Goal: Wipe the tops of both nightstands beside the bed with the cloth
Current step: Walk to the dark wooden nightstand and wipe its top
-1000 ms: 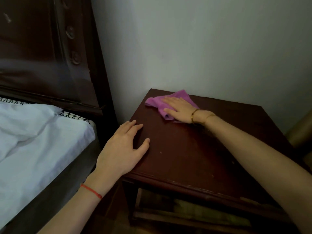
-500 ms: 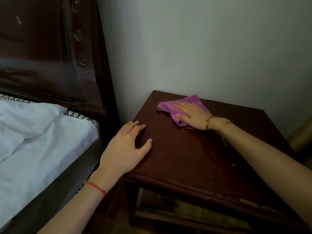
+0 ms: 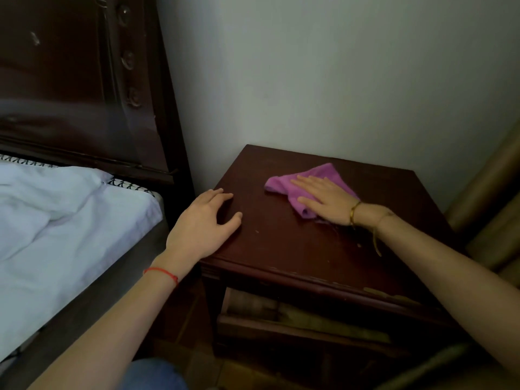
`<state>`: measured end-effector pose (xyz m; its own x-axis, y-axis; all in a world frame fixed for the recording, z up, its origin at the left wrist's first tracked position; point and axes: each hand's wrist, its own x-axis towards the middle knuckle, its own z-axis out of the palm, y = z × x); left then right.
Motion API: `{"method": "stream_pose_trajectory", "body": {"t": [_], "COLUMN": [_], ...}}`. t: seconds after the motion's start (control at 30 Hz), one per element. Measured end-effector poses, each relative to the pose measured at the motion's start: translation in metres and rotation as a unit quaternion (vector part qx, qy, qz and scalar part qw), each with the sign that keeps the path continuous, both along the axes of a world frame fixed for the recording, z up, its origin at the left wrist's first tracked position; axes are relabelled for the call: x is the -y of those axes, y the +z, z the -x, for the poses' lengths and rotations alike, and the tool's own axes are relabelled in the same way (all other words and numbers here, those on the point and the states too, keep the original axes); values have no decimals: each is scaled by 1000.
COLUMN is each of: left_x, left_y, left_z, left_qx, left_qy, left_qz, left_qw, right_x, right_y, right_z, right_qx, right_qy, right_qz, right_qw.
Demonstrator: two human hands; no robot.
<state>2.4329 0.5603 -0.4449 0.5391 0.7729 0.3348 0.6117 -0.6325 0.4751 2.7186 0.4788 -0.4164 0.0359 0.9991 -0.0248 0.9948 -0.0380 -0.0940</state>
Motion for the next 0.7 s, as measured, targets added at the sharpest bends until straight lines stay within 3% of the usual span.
{"method": "stream_pose_trajectory", "body": {"t": [0.1,0.4,0.6,0.7], "left_x": [2,1,2,2], "left_y": [1,0,2,2], "left_z": [0,-2,-1,0], "left_qx": [-2,-11,-28,-23], "left_qy": [3,12,6,5], "left_qz": [2,3,7,8], "left_qw": [1000,1000,1000,1000], "right_x": [-7,76,31,39], "right_y": [-1,-3,-1,-3], "right_z": [-4,60,28,49], "right_qx": [28,-32,18,11], "right_qy": [-61,122,-39,-3], "right_qz": [17,-16,1,-4], "right_qw": [998,992,999,1000]}}
